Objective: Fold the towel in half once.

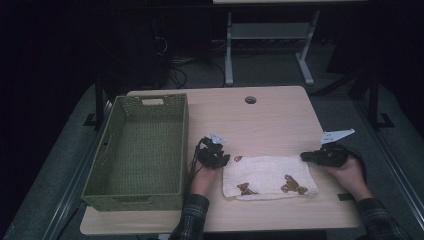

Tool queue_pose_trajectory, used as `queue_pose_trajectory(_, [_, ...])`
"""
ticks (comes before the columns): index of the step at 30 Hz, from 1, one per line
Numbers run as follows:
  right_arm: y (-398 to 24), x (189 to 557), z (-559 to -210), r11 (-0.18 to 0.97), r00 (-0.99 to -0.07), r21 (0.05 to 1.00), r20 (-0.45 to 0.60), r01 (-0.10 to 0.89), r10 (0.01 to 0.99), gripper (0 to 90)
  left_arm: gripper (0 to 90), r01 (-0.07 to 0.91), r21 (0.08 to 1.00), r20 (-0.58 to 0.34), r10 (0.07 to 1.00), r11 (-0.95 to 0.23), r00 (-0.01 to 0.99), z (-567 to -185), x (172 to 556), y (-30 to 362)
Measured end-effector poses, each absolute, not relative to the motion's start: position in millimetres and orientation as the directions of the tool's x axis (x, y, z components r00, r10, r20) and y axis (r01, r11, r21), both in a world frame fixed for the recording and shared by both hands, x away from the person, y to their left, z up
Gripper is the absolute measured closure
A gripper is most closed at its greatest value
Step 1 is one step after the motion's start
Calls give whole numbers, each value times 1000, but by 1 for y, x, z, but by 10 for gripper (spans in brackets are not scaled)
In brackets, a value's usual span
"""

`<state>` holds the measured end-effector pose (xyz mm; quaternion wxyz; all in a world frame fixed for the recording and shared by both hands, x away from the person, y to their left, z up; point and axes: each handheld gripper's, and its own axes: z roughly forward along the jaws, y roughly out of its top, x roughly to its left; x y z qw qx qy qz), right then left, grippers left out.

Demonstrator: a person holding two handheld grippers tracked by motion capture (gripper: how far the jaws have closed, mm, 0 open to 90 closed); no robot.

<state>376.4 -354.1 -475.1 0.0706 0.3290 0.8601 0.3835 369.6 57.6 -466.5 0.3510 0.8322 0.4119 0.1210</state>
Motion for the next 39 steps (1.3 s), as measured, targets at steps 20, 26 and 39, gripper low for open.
queue_pose_trajectory(20, [-362,399,-454,425,-739,764,99,486,666,863,878,510,780,-51,776,-362,629,-432,381,57])
queue_pose_trajectory(26, [-366,409,-441,385,-729,799,94,462,678,864,879,470,810,-23,781,-351,624,-416,388,58])
queue_pose_trajectory(39, [-366,386,-438,408,-755,803,78,435,651,864,877,454,820,-22,772,-349,635,-426,366,61])
